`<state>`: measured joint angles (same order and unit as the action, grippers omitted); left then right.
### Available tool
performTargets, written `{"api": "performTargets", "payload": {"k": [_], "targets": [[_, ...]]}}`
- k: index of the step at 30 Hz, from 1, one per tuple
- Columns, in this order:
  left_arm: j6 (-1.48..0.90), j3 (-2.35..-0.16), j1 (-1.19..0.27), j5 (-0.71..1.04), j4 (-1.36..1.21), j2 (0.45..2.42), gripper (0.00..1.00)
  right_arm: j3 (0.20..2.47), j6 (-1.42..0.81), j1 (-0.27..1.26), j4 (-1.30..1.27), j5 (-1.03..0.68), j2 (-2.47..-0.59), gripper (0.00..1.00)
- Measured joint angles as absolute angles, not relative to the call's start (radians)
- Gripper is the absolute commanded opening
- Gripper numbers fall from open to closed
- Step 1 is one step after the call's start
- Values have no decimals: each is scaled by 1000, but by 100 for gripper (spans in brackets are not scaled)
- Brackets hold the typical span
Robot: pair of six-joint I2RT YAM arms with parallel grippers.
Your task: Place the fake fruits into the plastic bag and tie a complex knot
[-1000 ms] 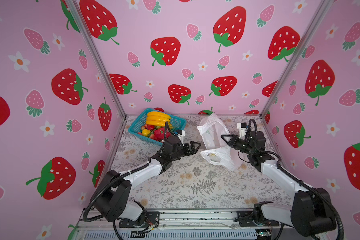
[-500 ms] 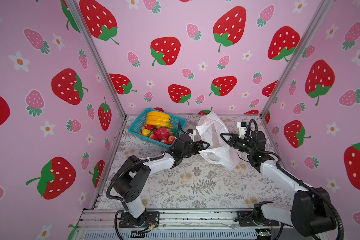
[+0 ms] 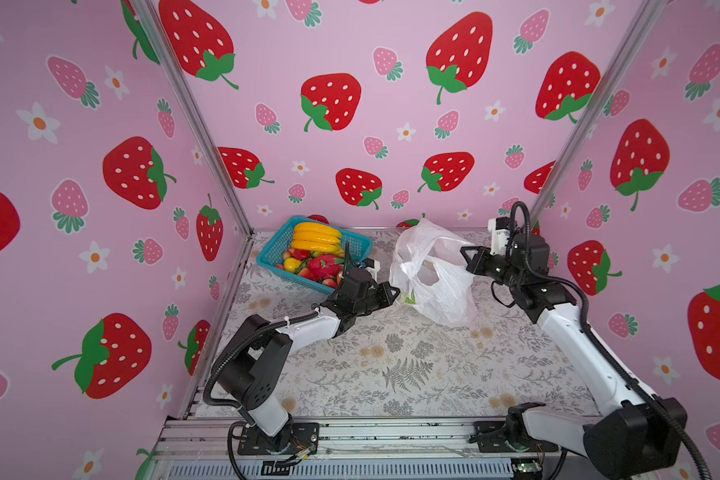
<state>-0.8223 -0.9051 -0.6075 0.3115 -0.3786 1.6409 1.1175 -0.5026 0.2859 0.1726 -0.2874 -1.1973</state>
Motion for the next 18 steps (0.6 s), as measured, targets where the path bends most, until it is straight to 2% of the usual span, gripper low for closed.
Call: {"api": "performTargets", "payload": {"k": [3,5,8,10,18], "targets": [[-780,-905,-610,315,-323,1625,4,1132,-457,286,211,-234,-1182,0],[-748,-905,-610,326,-297,1625,16,1132,-439,286,234,-217,-1188,0],[-688,-905,-610,351,-258,1623,38,1128,-424,286,249,-216,-1203,0],[-655,-906,-610,359,-233,1616,46,1118,-422,287,248,-236,-1206,0],[-500,-908,-613,319,-144,1509,67,1060,-423,289,245,-328,-1237,0]]}}
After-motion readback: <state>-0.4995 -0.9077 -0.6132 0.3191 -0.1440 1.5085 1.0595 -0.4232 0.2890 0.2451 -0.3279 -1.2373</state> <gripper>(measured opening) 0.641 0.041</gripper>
